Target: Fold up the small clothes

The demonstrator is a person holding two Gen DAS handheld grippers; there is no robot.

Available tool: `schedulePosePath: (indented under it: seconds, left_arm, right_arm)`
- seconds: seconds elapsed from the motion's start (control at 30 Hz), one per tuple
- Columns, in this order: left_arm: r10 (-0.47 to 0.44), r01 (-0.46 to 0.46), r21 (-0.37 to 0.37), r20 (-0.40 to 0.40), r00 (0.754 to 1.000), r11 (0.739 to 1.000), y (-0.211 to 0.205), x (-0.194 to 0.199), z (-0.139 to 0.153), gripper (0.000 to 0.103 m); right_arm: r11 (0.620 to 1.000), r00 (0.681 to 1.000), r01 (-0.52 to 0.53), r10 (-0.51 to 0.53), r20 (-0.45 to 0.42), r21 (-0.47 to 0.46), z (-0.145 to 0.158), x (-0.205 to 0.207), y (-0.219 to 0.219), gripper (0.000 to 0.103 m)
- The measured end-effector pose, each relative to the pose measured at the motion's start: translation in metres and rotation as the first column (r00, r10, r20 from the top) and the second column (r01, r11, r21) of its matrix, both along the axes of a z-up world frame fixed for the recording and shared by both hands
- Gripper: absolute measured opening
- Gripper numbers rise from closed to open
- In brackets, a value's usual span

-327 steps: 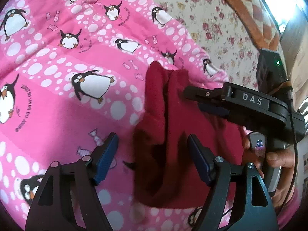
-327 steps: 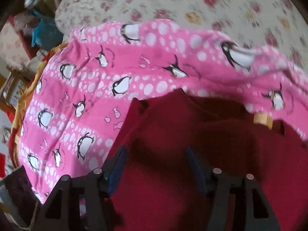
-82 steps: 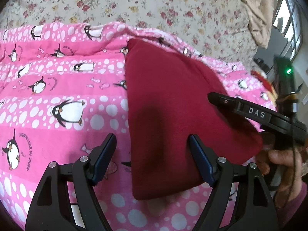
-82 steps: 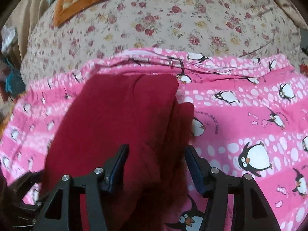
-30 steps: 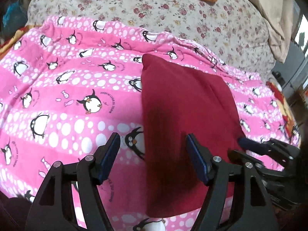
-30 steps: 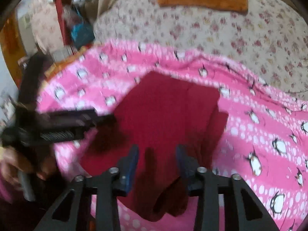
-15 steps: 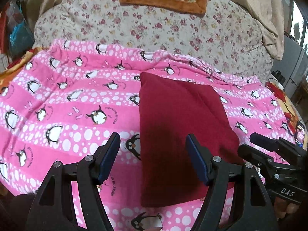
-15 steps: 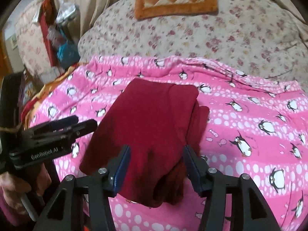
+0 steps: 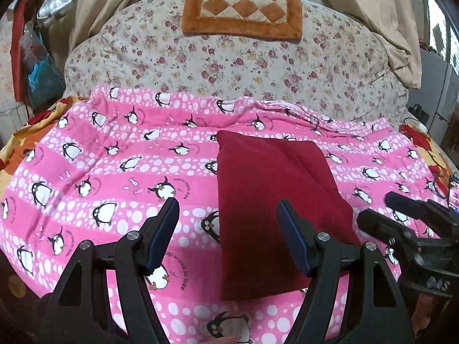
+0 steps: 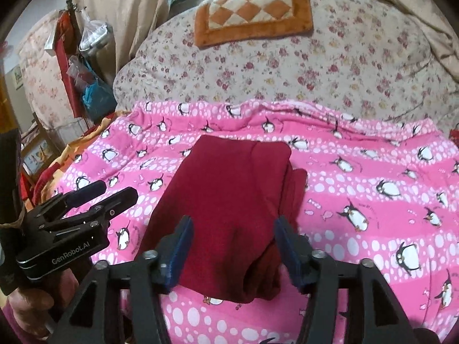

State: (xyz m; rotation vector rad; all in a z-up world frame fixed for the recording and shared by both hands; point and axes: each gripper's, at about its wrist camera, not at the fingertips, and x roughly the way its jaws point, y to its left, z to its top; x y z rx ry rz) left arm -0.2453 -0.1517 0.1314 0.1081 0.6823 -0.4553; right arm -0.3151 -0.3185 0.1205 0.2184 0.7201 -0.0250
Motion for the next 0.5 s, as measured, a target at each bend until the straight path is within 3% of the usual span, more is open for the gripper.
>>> schedulePosePath:
  seconds: [0.07, 0.5]
  left_arm:
    - [0.005, -0.005, 0.001, 0.003, 1.0, 1.0, 0.001, -0.001, 0.0, 0.071]
    - [0.019, -0.019, 0.006, 0.0, 1.0, 1.0, 0.003, 0.0, -0.003, 0.071]
  right_arm:
    - [1.0, 1.0, 0.007, -0.007, 0.027, 0.006, 0.001, -0.003, 0.001, 0.082]
    - [0.998, 0.999, 0.051, -0.051, -0.004, 0.031, -0.008, 0.002, -0.005, 0.082]
